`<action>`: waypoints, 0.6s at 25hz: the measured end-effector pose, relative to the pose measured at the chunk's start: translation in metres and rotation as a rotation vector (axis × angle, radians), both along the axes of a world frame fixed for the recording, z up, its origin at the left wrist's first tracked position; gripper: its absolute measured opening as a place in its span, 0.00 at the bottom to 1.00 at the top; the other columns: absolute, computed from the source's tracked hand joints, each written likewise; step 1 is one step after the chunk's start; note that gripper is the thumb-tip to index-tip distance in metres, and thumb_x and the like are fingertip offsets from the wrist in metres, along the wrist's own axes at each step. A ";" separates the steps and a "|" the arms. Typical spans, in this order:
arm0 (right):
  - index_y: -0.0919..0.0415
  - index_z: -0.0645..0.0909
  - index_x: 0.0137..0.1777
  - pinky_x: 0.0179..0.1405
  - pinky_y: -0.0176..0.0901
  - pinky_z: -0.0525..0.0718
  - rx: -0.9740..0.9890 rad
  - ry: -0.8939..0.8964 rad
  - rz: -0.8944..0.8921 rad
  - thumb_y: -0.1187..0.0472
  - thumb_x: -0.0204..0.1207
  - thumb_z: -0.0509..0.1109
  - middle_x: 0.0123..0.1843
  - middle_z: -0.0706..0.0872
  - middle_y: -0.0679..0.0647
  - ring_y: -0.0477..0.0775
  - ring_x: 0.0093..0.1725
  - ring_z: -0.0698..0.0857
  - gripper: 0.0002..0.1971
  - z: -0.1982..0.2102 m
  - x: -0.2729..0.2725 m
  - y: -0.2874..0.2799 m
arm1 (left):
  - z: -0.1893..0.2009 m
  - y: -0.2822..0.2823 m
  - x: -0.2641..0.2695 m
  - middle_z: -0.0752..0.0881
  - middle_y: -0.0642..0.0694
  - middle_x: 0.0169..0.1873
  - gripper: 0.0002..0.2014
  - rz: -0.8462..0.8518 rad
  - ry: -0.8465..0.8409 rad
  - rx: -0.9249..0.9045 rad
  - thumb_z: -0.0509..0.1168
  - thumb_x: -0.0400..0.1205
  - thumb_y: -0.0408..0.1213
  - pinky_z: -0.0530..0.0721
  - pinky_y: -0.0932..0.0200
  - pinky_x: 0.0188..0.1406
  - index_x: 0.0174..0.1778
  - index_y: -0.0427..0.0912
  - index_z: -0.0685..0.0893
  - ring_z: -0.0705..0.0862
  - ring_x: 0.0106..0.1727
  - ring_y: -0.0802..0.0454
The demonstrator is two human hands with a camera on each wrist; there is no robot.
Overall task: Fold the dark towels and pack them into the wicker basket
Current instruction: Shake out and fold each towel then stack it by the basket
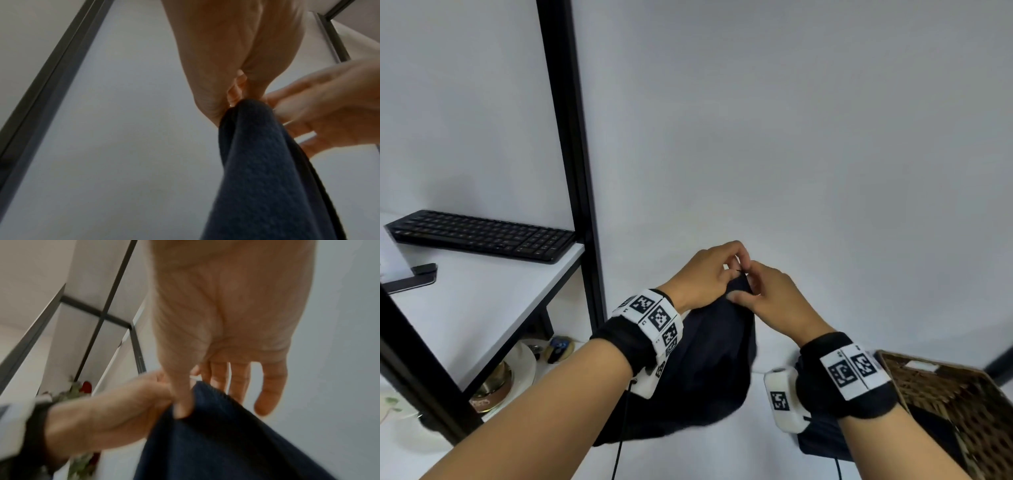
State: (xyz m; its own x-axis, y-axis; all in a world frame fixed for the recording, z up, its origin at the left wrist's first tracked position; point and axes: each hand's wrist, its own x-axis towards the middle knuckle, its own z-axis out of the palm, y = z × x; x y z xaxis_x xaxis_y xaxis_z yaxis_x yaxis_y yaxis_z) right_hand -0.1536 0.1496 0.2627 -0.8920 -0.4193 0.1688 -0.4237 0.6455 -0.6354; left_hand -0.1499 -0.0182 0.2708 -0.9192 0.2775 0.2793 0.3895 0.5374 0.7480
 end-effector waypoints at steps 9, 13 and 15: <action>0.54 0.82 0.38 0.34 0.29 0.74 -0.031 0.009 -0.152 0.54 0.74 0.75 0.35 0.84 0.43 0.47 0.38 0.83 0.07 0.000 -0.006 0.028 | 0.001 -0.051 0.002 0.88 0.51 0.38 0.07 0.177 -0.083 0.048 0.68 0.82 0.42 0.78 0.66 0.41 0.42 0.44 0.87 0.84 0.42 0.56; 0.42 0.80 0.63 0.50 0.31 0.83 -0.247 -0.006 0.038 0.52 0.70 0.79 0.52 0.86 0.41 0.39 0.51 0.86 0.22 0.024 0.005 0.003 | 0.014 -0.015 0.009 0.87 0.55 0.35 0.04 0.100 -0.004 0.050 0.74 0.74 0.40 0.77 0.68 0.39 0.40 0.47 0.86 0.82 0.38 0.61; 0.47 0.85 0.57 0.50 0.41 0.86 -0.246 0.056 0.022 0.55 0.71 0.78 0.44 0.88 0.46 0.47 0.44 0.87 0.14 0.034 0.002 -0.002 | 0.015 -0.006 0.009 0.83 0.50 0.33 0.11 0.105 -0.013 0.028 0.78 0.70 0.43 0.74 0.65 0.35 0.40 0.46 0.83 0.77 0.34 0.58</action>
